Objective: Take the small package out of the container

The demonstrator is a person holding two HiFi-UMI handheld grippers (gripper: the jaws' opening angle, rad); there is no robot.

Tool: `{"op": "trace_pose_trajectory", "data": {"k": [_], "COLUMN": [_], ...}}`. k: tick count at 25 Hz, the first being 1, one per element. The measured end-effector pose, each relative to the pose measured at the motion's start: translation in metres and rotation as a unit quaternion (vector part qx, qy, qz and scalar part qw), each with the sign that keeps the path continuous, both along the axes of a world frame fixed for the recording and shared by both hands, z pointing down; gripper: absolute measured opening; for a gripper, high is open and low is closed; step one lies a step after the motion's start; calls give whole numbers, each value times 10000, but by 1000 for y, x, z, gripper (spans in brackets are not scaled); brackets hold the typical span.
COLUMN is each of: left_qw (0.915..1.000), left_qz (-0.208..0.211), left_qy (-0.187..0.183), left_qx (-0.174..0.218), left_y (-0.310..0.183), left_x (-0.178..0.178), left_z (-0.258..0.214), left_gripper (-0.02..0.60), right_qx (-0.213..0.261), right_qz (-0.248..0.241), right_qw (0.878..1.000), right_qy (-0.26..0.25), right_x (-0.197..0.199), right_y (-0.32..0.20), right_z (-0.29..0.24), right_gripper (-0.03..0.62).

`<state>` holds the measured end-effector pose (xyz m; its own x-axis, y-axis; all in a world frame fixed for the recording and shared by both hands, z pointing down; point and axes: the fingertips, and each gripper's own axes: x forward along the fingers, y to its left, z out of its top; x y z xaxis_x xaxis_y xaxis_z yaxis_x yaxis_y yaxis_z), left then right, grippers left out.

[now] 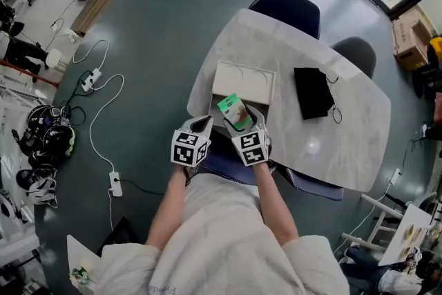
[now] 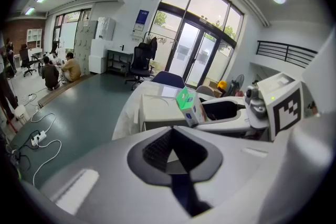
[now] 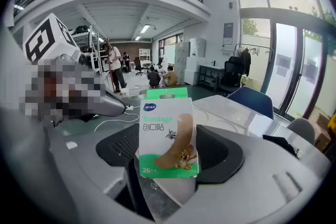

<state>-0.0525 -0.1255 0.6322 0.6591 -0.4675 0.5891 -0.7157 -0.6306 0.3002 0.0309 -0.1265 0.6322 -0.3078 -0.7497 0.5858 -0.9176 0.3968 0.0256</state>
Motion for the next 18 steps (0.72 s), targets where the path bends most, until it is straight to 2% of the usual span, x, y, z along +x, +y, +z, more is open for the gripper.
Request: {"op": "trace_pose_trajectory", "data": {"k": [9, 18], "left_qw": [10000, 10000], "left_qz": [58, 79], "left_qy": [2, -14], "left_qx": [16, 12], "left_y": [-1, -2], "left_x": [6, 5], "left_z": [1, 4], "left_gripper": [52, 52], "right_qx": [-68, -117], "right_qz": [486, 538], "right_qw": [9966, 9956], "right_qy": [-657, -764], "right_x": [5, 2], "right_y": [6, 7], "right_z": [-1, 1], "right_gripper": [330, 330]}}
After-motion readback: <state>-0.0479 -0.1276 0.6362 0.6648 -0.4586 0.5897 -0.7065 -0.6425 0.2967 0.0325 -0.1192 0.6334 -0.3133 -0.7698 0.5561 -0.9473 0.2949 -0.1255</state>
